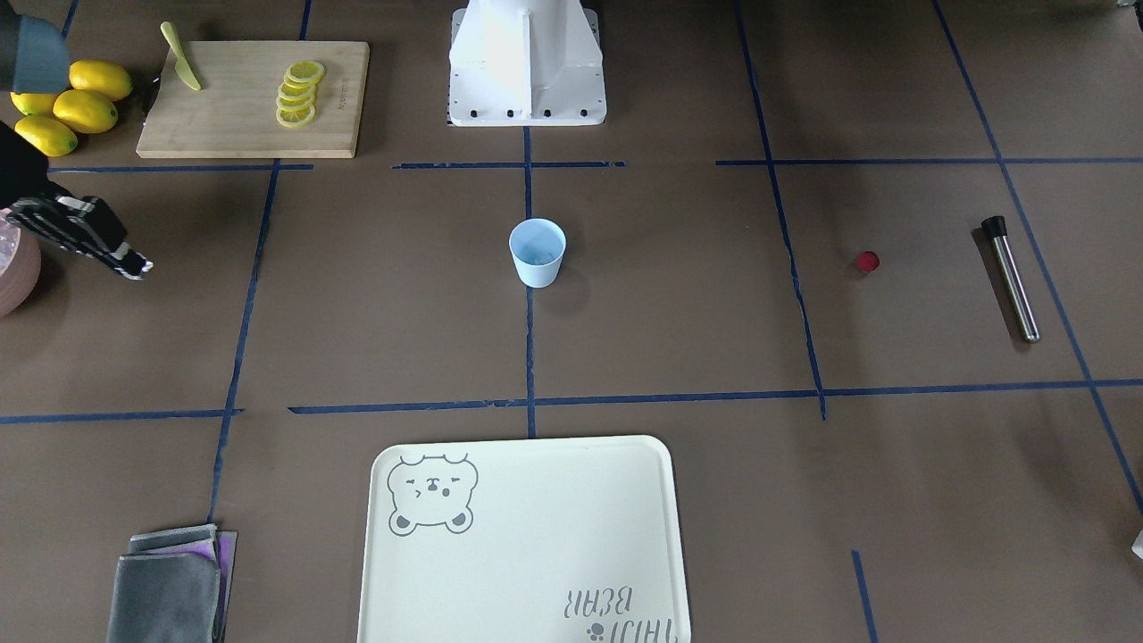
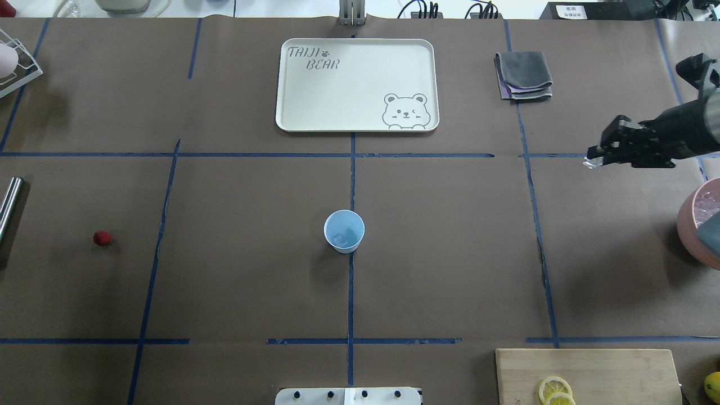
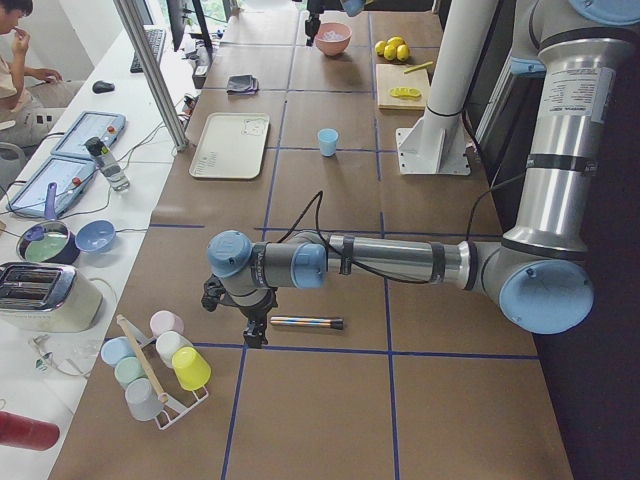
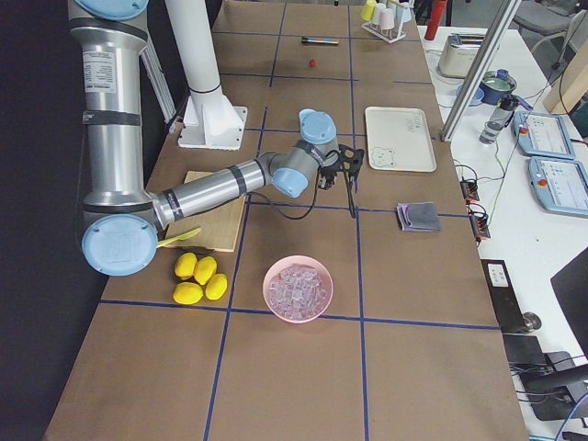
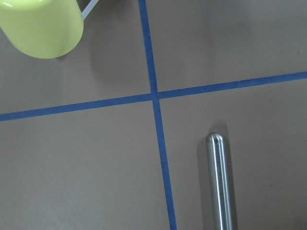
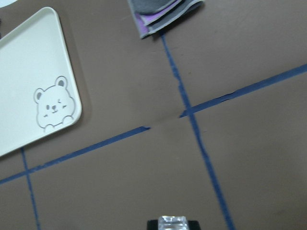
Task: Mash ice and strawberries in cup
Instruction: 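Carry the ice cube with the right gripper over the blue cup and drop it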
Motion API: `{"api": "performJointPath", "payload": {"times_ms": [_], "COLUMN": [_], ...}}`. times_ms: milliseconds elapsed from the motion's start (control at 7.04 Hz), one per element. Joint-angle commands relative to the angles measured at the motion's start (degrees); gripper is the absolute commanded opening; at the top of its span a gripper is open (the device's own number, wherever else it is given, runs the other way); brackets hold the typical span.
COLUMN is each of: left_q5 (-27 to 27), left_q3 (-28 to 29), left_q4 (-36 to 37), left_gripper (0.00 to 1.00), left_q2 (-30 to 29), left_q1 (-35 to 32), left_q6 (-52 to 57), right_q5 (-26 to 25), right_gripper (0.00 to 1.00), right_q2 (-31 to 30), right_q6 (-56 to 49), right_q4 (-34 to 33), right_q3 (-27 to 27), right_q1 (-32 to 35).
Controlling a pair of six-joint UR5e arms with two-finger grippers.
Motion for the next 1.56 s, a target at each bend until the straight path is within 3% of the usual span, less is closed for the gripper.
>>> {"api": "performJointPath", "payload": {"times_ms": [0, 426, 568, 853, 995, 1137, 1279, 1421], "left_q5": [0.0, 0.0, 0.0, 0.0, 0.0, 0.0, 0.0, -0.09], "left_q3": [0.0, 0.0, 0.0, 0.08, 0.08, 0.08, 0.08, 0.08], "left_q4": [0.0, 0.0, 0.0, 0.0, 0.0, 0.0, 0.0, 0.0], "left_gripper": [1.0, 1.0, 1.0, 1.0, 1.0, 1.0, 1.0, 1.0], "left_q2": [-0.05, -0.05, -0.05, 0.04, 0.04, 0.04, 0.04, -0.05], "left_q1": [0.0, 0.0, 0.0, 0.0, 0.0, 0.0, 0.0, 0.0], "left_q6": [0.06, 0.15, 0.06, 0.06, 0.06, 0.06, 0.06, 0.06], "right_q5": [-10.33, -34.85, -39.19, -41.78, -41.87, -41.87, -41.87, -41.79], "right_gripper": [0.0, 0.01, 0.01, 0.02, 0.03, 0.11, 0.36, 0.49], "right_q2": [8.82, 19.54, 23.67, 30.89, 31.1, 30.58, 30.57, 30.48], "right_q6": [17.88, 28.41, 28.6, 31.41, 31.5, 31.41, 31.41, 31.41], "right_q4": [0.3, -1.89, -5.38, -6.21, -6.21, -6.21, -6.29, -6.38], "right_q3": [0.05, -1.61, -2.93, -9.86, -10.15, -9.98, -10.06, -9.98], "right_q1": [-12.04, -33.76, -36.96, -38.04, -38.04, -38.04, -38.04, -37.96]}}
